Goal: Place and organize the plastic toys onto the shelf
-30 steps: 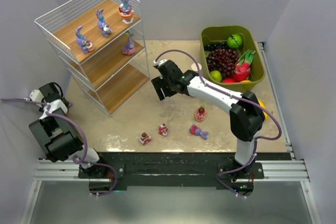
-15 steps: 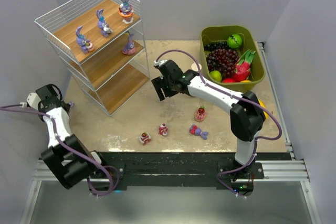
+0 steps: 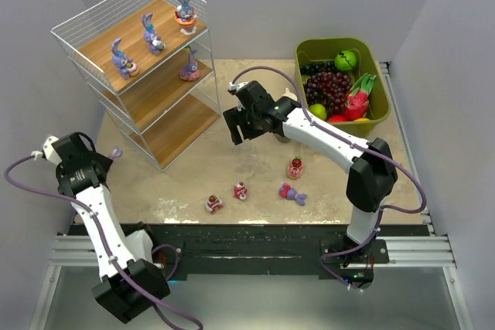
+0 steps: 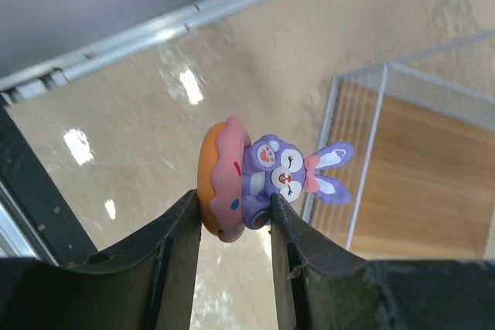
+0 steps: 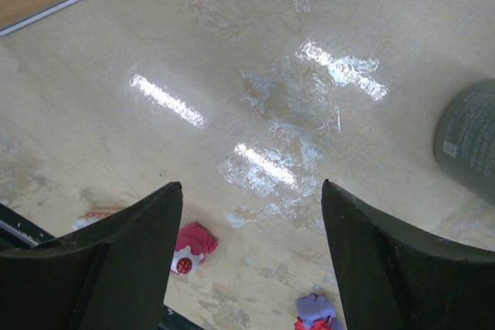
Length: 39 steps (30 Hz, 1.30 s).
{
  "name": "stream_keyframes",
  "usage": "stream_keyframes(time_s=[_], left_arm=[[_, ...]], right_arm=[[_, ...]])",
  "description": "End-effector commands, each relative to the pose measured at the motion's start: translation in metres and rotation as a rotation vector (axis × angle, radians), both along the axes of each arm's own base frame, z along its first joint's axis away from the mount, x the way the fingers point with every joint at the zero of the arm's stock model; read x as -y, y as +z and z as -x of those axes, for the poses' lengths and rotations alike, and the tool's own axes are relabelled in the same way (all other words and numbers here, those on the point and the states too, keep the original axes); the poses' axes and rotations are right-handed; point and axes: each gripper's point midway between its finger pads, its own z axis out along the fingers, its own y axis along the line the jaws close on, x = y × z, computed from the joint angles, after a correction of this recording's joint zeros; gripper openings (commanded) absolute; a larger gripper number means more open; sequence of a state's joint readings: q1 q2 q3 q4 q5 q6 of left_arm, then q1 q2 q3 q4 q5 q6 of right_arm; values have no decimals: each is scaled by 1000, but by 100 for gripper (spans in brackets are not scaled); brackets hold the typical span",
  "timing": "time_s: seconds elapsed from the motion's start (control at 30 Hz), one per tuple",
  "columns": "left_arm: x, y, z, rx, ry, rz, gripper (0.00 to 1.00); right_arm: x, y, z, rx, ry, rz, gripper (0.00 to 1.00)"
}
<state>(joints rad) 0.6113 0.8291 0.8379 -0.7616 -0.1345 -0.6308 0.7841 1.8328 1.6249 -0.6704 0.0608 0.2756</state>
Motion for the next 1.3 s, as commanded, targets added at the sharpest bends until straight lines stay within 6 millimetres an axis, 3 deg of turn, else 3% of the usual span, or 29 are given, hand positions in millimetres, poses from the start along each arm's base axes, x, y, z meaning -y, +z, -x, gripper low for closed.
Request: stream_keyframes(time_s=[0.0,0.3,0.47,0.6,0.63,0.77,0.93,1.17,1.27], left_arm=[[46,4,-9,-1,-246,64,0],[79,12,1,-40,-409,57,0],[110,27,-6,32,-608,61,0],[148,50,-25,172,-873,51,0],[166,58,-27,223,-978,69,0],[205,80,-28,281,-1239,50,0],[212,114,-32,364,-1286,-13,0],[218,186,-40,629,-1278,-167,0],[224,205,-36,671,-1327,-192,0]], right_arm=[[7,34,-1,37,-39,-56,76],[9,27,5,11,-43,-66,76],[5,32,9,-3,-25,-88,76],[-1,40,15,-27,-9,-125,77],[-1,41,15,-31,-10,-129,77],[-4,51,15,-26,-9,-153,77],[-7,61,18,-28,-5,-185,78],[-16,109,15,15,-7,-277,86],[-19,123,12,26,-16,-311,88]])
